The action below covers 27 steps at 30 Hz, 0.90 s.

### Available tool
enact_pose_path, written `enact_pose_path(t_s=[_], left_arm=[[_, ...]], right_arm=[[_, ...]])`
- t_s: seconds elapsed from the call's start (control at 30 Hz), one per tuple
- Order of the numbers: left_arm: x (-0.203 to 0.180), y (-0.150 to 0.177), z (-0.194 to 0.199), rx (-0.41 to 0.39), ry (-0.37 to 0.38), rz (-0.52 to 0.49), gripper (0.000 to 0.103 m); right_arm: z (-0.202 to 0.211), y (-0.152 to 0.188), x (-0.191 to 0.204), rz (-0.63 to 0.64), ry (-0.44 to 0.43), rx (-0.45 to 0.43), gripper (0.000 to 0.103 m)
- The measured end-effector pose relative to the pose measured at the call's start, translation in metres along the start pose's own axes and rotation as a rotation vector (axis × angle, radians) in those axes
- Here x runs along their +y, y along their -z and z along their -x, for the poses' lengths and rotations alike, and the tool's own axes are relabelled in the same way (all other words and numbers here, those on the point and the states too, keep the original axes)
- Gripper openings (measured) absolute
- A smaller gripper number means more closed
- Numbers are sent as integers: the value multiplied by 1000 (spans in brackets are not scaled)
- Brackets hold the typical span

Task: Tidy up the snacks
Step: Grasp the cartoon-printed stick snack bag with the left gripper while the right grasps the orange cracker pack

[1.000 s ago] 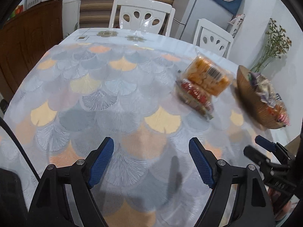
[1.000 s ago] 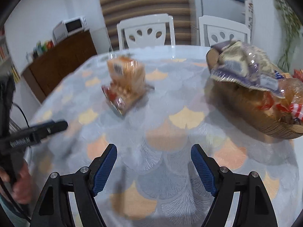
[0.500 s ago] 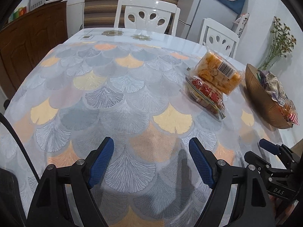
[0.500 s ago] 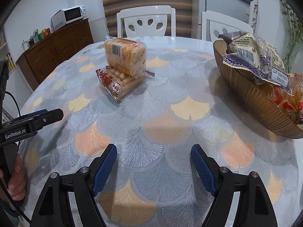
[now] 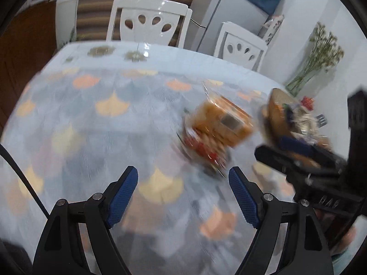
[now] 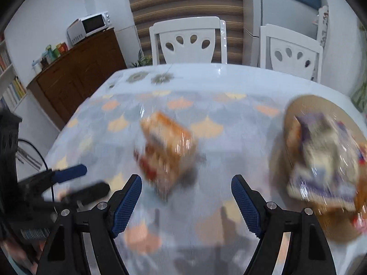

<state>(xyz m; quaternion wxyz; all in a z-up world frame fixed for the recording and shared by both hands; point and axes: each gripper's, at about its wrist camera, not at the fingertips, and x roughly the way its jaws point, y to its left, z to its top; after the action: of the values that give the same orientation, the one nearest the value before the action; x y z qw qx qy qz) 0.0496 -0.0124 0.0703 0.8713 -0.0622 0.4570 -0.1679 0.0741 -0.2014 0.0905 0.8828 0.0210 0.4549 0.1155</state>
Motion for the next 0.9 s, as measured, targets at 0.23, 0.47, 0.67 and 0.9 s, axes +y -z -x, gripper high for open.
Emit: enact_pose_path(t_s=[0.23,0.47,0.67,0.9], left_arm=[[9,-19,-31,33,71,-1,78],[2,-18,-40,47,93,-75,78],[-16,-21,-43,56,111,-159,78],[-43,-30,-79,114,86,-218,80]], right_arm=[[-45,-39,3,31,-26,35,76],[-55,-35,4,60,-89,68,45],[-37,-8,-33,-142,-117,85,40],[-14,56,-85,-422,-182,121,36]])
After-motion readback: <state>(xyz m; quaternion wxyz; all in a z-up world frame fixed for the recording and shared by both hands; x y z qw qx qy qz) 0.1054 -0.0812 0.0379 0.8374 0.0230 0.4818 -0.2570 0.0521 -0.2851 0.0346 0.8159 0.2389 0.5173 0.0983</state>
